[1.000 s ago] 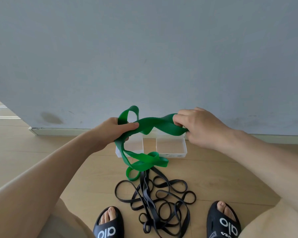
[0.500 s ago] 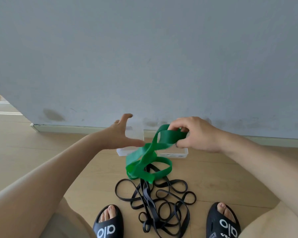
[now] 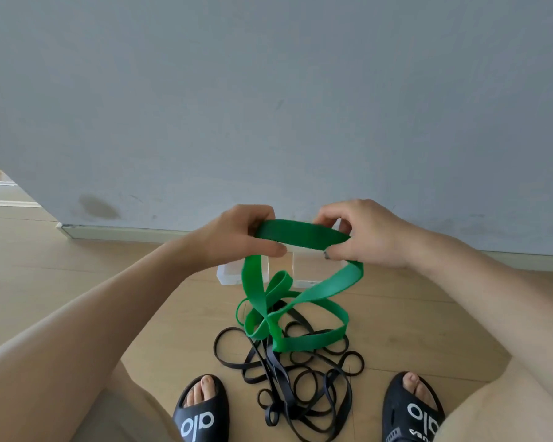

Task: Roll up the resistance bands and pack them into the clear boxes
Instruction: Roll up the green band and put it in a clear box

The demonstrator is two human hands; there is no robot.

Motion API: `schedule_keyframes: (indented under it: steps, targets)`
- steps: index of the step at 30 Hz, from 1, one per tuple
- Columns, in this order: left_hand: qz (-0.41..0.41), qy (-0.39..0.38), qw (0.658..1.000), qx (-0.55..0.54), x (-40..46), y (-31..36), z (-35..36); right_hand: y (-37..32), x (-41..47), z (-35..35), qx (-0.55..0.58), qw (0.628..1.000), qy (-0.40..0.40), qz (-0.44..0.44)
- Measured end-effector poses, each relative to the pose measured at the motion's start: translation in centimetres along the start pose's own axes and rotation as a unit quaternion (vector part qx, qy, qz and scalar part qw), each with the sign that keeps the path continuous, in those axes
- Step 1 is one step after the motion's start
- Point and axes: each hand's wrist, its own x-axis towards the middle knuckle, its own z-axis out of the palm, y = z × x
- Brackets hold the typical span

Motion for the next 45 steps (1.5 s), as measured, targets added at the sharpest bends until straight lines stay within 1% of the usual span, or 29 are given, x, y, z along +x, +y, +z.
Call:
schedule_keyframes:
  steps: [2, 4, 5, 7, 9, 11, 14, 17, 19, 21, 22, 24, 25, 27, 28, 29, 31, 32, 33, 34, 36, 37, 38, 39, 40, 42, 43, 45]
  targets:
    - [0.013, -0.005, 1.000, -0.021, -0.4, 0.2, -0.6, 0.1, 0.1, 0.3, -0.068, 0.995, 0.067, -0.008]
    - [0.026, 0.003, 1.000, -0.007, -0.7, 0.3, -0.7, 0.1, 0.4, 0.7, -0.121, 0.984, 0.126, -0.019]
    - [0.029, 0.025, 0.999, 0.017, -0.7, 0.3, -0.7, 0.1, 0.6, 0.9, -0.138, 0.978, 0.153, -0.021]
    - [0.034, 0.098, 0.991, 0.079, -0.7, 0.1, -0.3, 0.0, 0.8, 1.2, -0.150, 0.969, 0.196, -0.025]
    - [0.033, 0.158, 0.981, 0.110, -0.5, -0.2, 0.0, -0.2, 0.7, 1.4, -0.134, 0.967, 0.216, -0.024]
    - [0.028, 0.187, 0.974, 0.121, -0.1, -0.6, 0.2, -0.7, 0.5, 1.9, -0.089, 0.974, 0.209, -0.023]
    - [0.034, 0.189, 0.969, 0.154, 0.1, -0.7, 0.6, -1.3, 0.3, 2.2, -0.043, 0.983, 0.176, -0.019]
    - [0.031, 0.205, 0.967, 0.147, 0.2, -0.3, 0.4, -1.3, 0.0, 2.0, -0.028, 0.993, 0.113, -0.006]
    - [0.016, 0.203, 0.970, 0.133, 0.1, -0.1, 0.1, -1.3, -0.1, 2.0, -0.029, 0.995, 0.097, -0.003]
    - [0.014, 0.171, 0.978, 0.118, -0.1, 0.1, 0.3, -1.5, -0.1, 1.9, 0.007, 0.993, 0.120, -0.005]
    - [0.015, 0.143, 0.983, 0.114, -0.2, 0.2, 0.5, -1.8, 0.0, 1.7, 0.051, 0.991, 0.127, -0.008]
    - [0.008, 0.072, 0.991, 0.116, -0.3, 0.1, 1.0, -2.3, 0.0, 1.3, 0.169, 0.979, 0.111, -0.020]
    - [0.008, 0.037, 0.994, 0.104, -0.2, -0.1, 1.3, -2.4, 0.0, 1.1, 0.219, 0.970, 0.100, -0.022]
    - [0.003, -0.037, 0.998, 0.046, 0.0, -0.3, 1.6, -2.5, 0.1, 0.9, 0.280, 0.955, 0.094, -0.024]
    - [-0.002, -0.059, 0.998, 0.027, 0.1, -0.4, 2.0, -2.5, 0.1, 0.9, 0.306, 0.947, 0.090, -0.026]
    - [-0.010, -0.062, 0.998, 0.027, 0.2, -0.4, 2.3, -2.5, 0.2, 1.1, 0.334, 0.939, 0.075, -0.027]
    - [-0.015, -0.019, 0.999, 0.047, 0.4, -0.2, 3.2, -2.6, 0.4, 1.5, 0.383, 0.923, 0.025, -0.032]
    - [-0.009, 0.013, 0.999, 0.039, 0.6, -0.1, 3.4, -2.7, 0.4, 1.6, 0.404, 0.914, 0.013, -0.035]
    - [-0.002, 0.046, 0.999, 0.005, 0.7, 0.2, 3.4, -2.8, 0.5, 1.5, 0.423, 0.905, 0.016, -0.040]
    - [0.001, 0.071, 0.996, -0.055, 0.7, 0.6, 3.1, -2.9, 0.6, 1.3, 0.423, 0.904, 0.045, -0.039]
    - [-0.005, 0.112, 0.978, -0.178, 0.5, 1.5, 2.2, -2.5, 1.0, 1.0, 0.372, 0.920, 0.123, -0.006]
    - [-0.011, 0.123, 0.965, -0.233, 0.3, 2.1, 1.8, -2.0, 1.4, 1.2, 0.348, 0.929, 0.125, 0.021]
    - [-0.017, 0.131, 0.951, -0.279, 0.0, 2.7, 1.5, -2.0, 1.4, 1.3, 0.332, 0.938, 0.087, 0.042]
    - [-0.021, 0.135, 0.941, -0.310, -0.2, 3.1, 1.4, -2.0, 1.6, 1.9, 0.321, 0.945, 0.029, 0.049]
    - [-0.023, 0.137, 0.931, -0.337, -0.4, 3.5, 1.4, -2.2, 1.7, 2.7, 0.306, 0.951, -0.029, 0.048]
    - [-0.022, 0.134, 0.917, -0.376, -0.7, 4.3, 1.7, -2.8, 1.9, 4.4, 0.279, 0.954, -0.103, 0.038]
    - [-0.018, 0.136, 0.911, -0.388, -0.8, 4.5, 1.9, -3.3, 1.8, 5.0, 0.280, 0.952, -0.120, 0.034]
    - [-0.007, 0.159, 0.900, -0.406, -0.7, 4.7, 1.7, -4.2, 1.5, 6.0, 0.284, 0.951, -0.120, 0.019]
